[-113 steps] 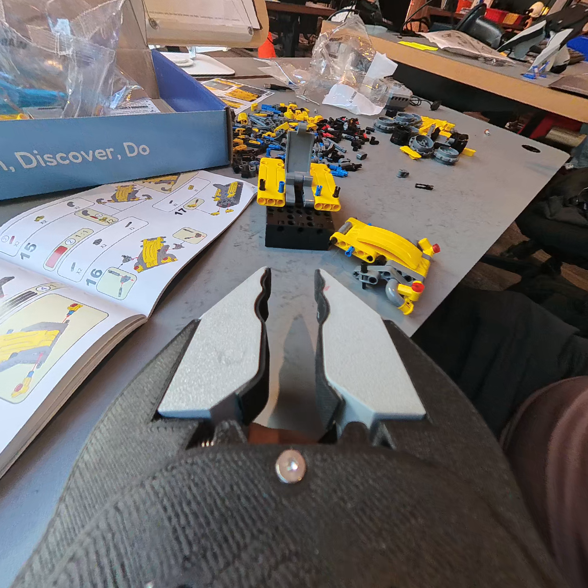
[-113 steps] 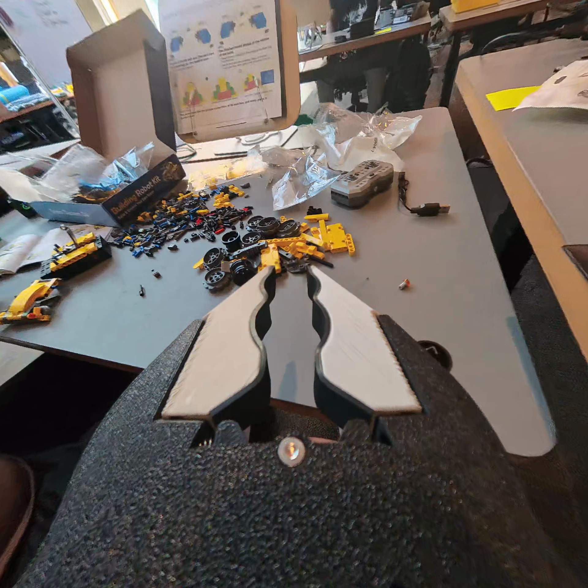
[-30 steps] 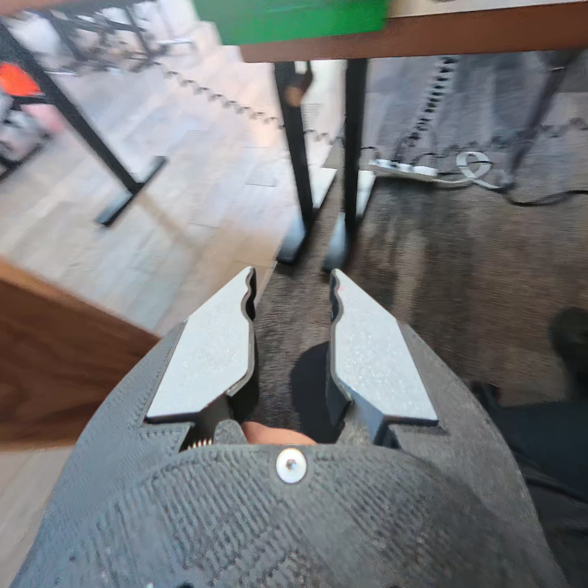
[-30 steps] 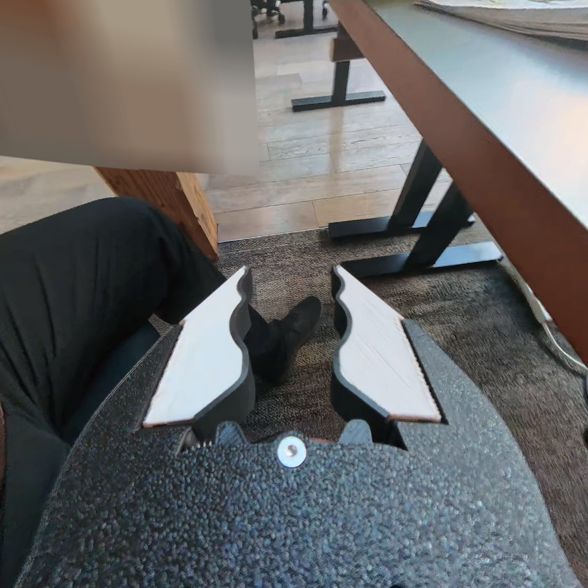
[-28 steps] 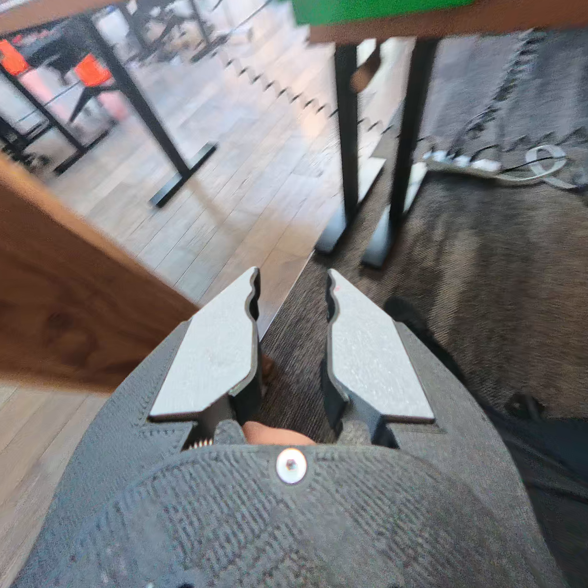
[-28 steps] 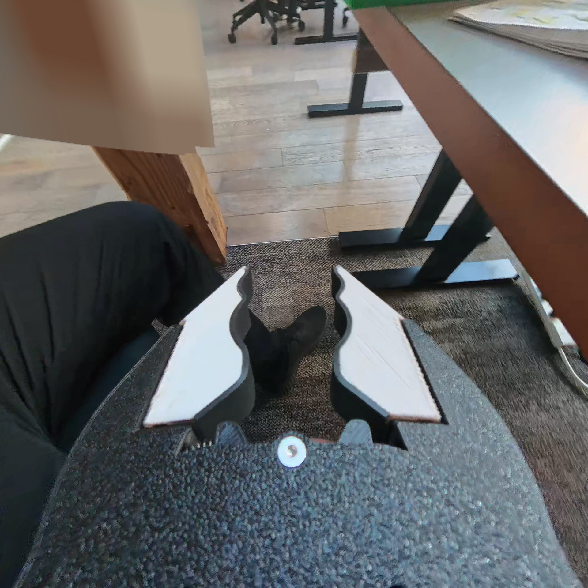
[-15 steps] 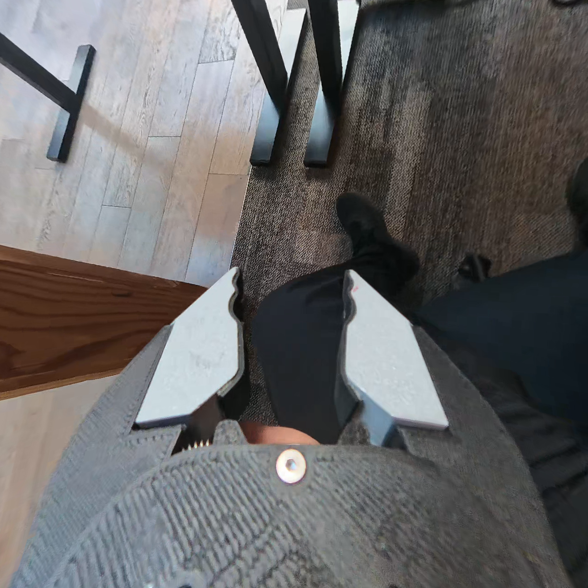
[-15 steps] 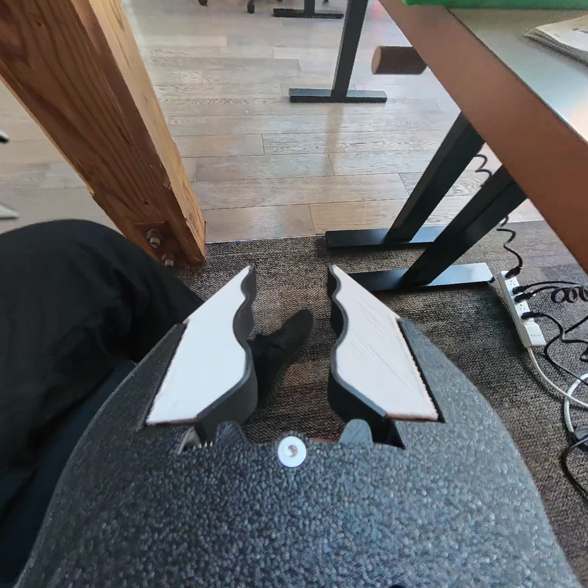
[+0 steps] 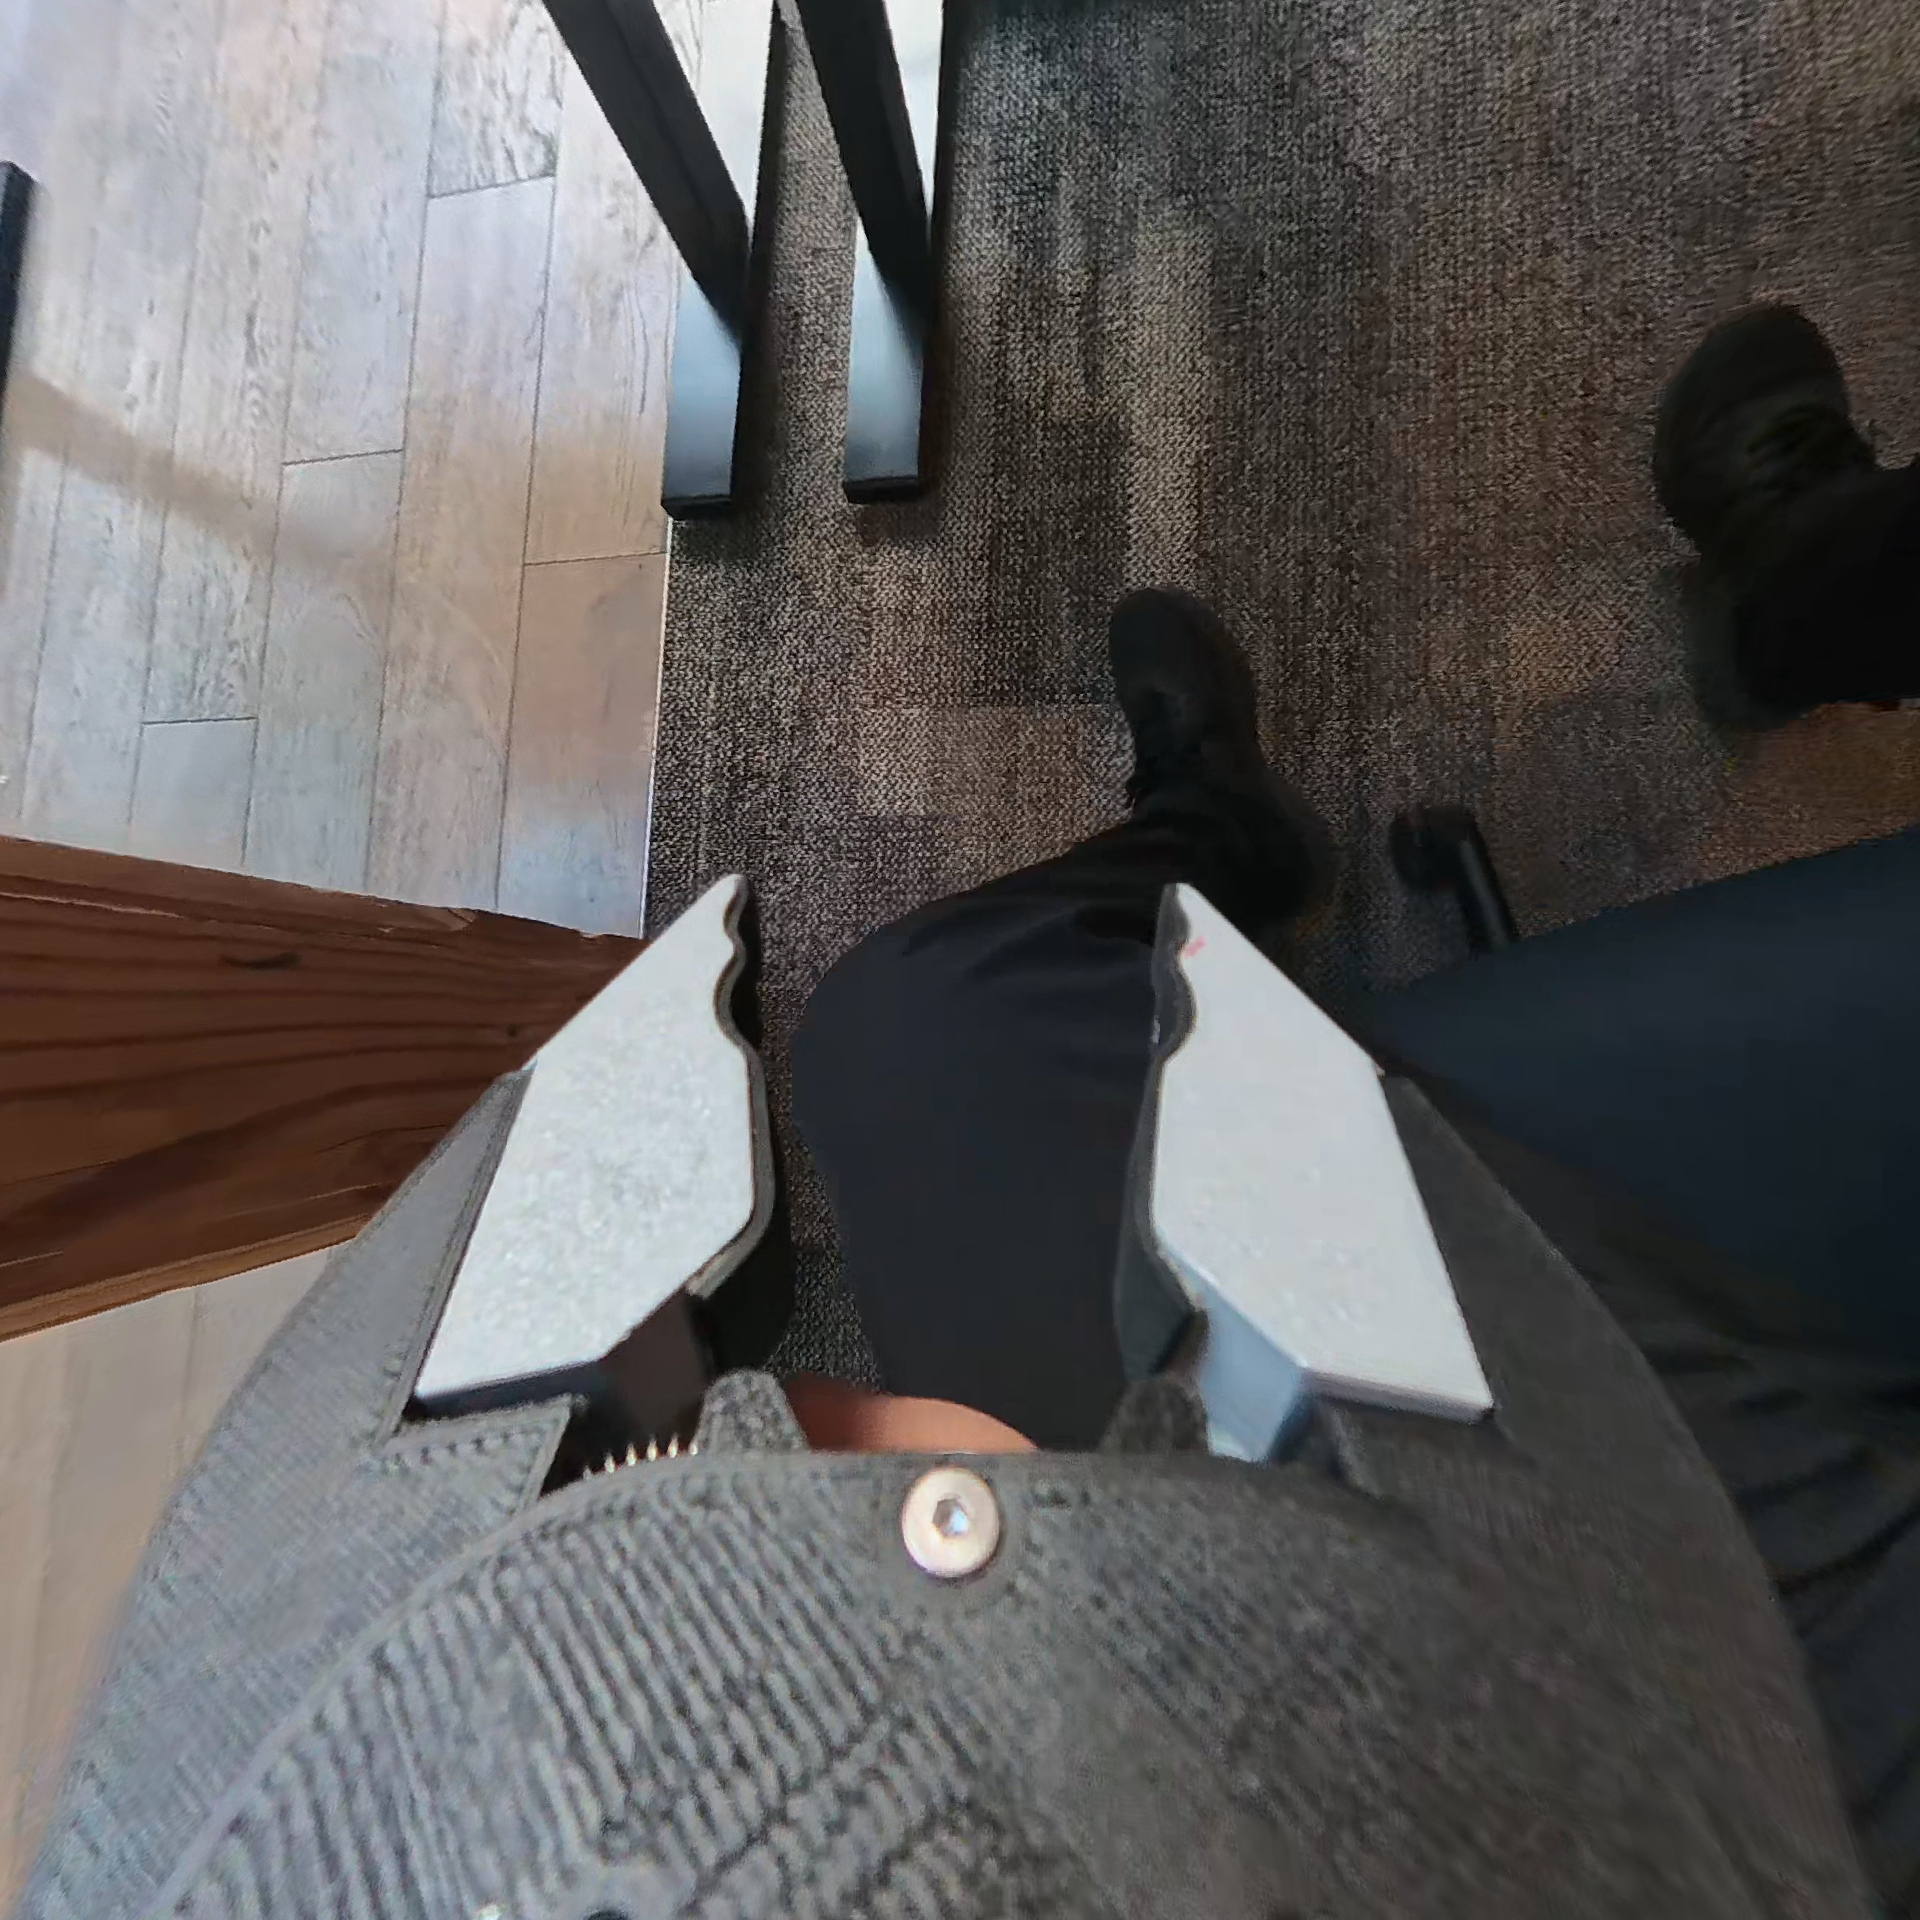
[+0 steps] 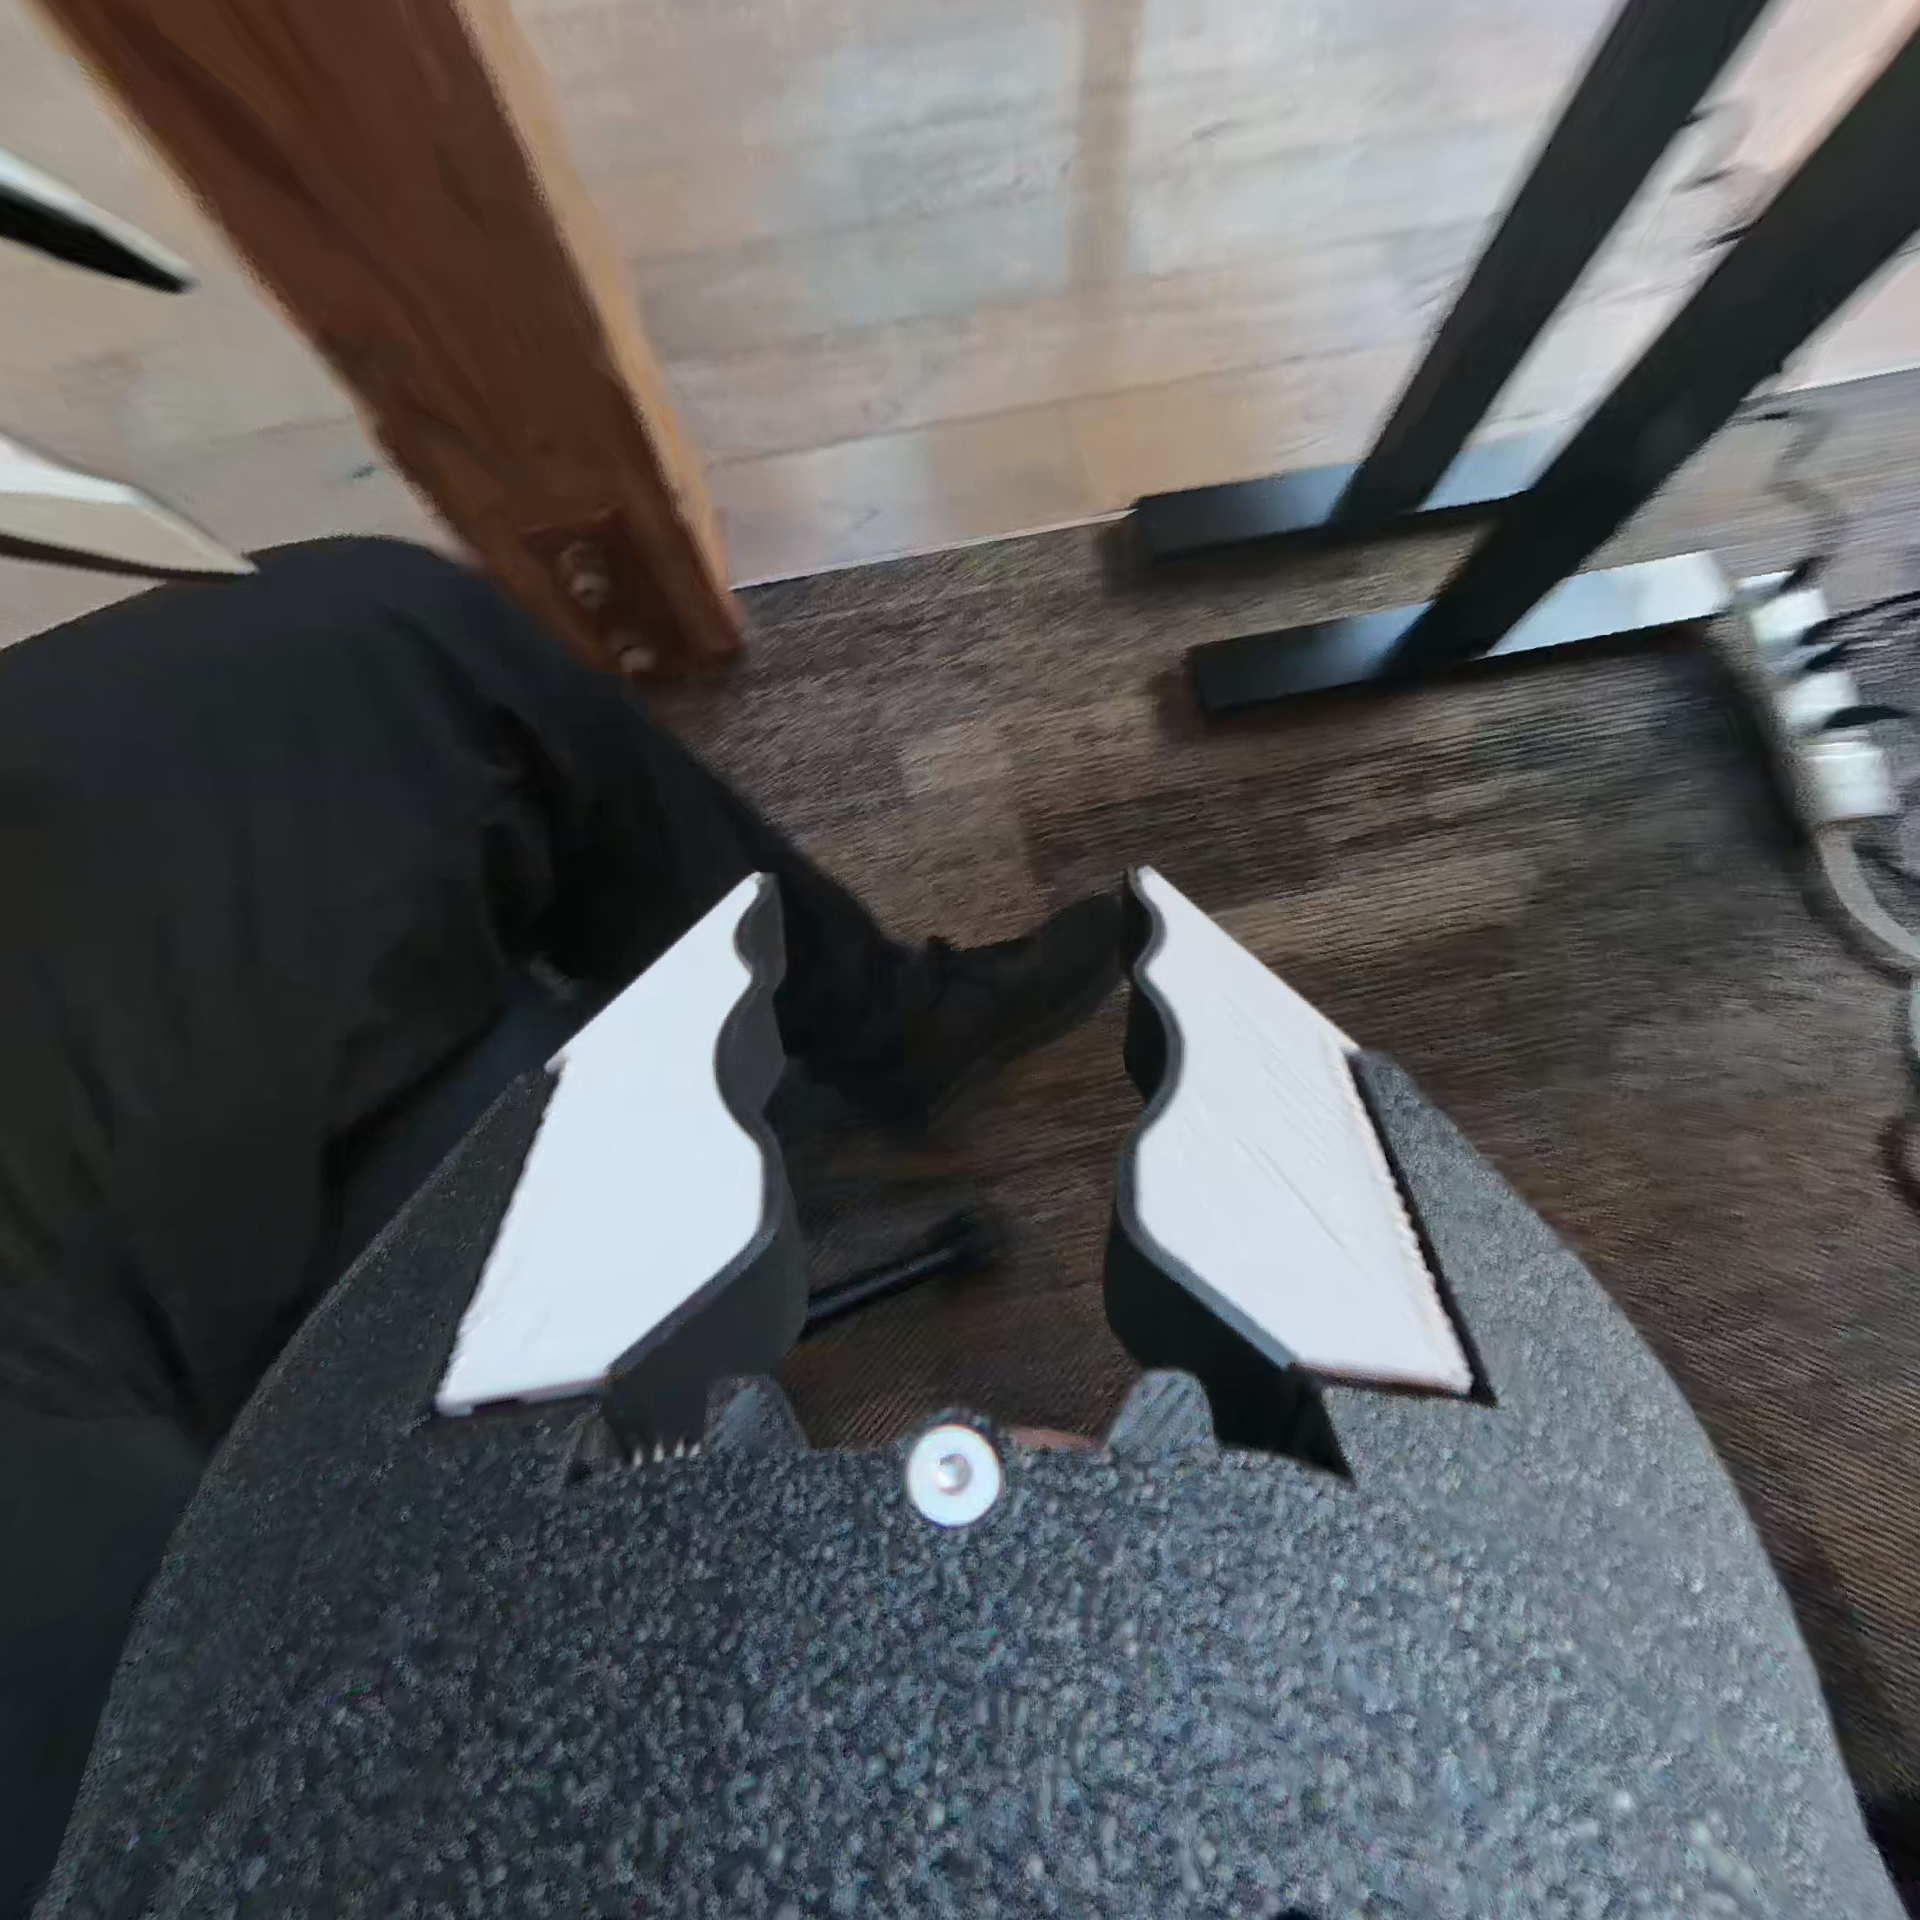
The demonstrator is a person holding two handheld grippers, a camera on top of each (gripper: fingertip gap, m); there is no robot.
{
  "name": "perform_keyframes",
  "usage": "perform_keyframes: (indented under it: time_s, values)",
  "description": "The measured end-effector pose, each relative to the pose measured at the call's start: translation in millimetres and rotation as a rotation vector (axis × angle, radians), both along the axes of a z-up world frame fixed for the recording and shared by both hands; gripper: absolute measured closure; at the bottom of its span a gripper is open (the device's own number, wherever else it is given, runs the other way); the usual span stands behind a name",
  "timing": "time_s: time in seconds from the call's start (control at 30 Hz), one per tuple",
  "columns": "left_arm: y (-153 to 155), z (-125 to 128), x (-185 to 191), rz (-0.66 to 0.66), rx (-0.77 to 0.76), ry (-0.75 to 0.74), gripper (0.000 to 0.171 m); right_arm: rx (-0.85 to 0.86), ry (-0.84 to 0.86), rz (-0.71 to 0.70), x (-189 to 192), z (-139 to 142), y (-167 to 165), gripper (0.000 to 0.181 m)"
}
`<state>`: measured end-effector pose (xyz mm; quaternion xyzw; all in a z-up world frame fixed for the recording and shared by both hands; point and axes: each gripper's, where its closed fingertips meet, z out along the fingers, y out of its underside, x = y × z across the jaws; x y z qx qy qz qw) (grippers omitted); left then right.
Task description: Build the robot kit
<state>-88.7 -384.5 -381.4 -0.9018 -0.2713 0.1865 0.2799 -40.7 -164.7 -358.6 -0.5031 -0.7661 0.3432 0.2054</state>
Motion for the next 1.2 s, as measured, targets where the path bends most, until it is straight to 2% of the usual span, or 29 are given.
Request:
perform_keyframes:
  time_s: [0.1,0.17,0.2,0.27,0.33,0.37,0.47,0.53,0.67,0.8,0.9,1.0,1.1,1.2]
  values:
    - [-1,-10,-8,0.028,0.046,-0.049,0.101,0.013,-0.043,0.045,-22,-5,-8,0.117]
    - [-6,-19,-17,0.037,0.0,-0.062,0.098,0.044,-0.036,0.063,-34,-6,-9,0.117]
    - [-11,-22,-21,0.038,-0.031,-0.046,0.099,0.006,-0.013,0.055,-37,-1,-15,0.117]
    - [-25,-25,-25,0.058,-0.089,-0.019,0.099,-0.131,0.062,0.051,-36,14,-34,0.117]
    - [-30,-24,-24,0.117,-0.072,-0.055,0.1,-0.205,0.135,0.045,-30,20,-49,0.128]
    - [-29,-23,-24,0.152,-0.038,-0.08,0.101,-0.215,0.109,0.062,-24,16,-58,0.131]
    - [-24,-16,-26,0.223,-0.003,-0.089,0.102,-0.179,0.005,0.153,-3,12,-81,0.118]
    - [-14,-8,-22,0.187,-0.023,-0.028,0.103,-0.138,0.018,0.199,5,20,-89,0.128]
    - [16,5,-3,0.083,0.005,0.009,0.102,-0.036,-0.007,0.239,15,39,-81,0.124]
    - [35,1,9,-0.035,-0.022,0.014,0.102,-0.087,0.023,0.227,26,73,-76,0.124]
    - [61,-2,18,-0.13,0.013,0.014,0.101,-0.001,0.042,0.201,41,86,-58,0.122]
    - [88,-6,35,-0.22,0.071,-0.016,0.1,0.011,0.041,0.159,59,91,-40,0.121]
    - [112,-3,54,-0.359,0.095,0.006,0.098,-0.053,0.144,0.089,68,92,-23,0.125]
    - [135,2,70,-0.482,0.131,-0.002,0.097,-0.172,0.141,0.052,79,66,-7,0.131]
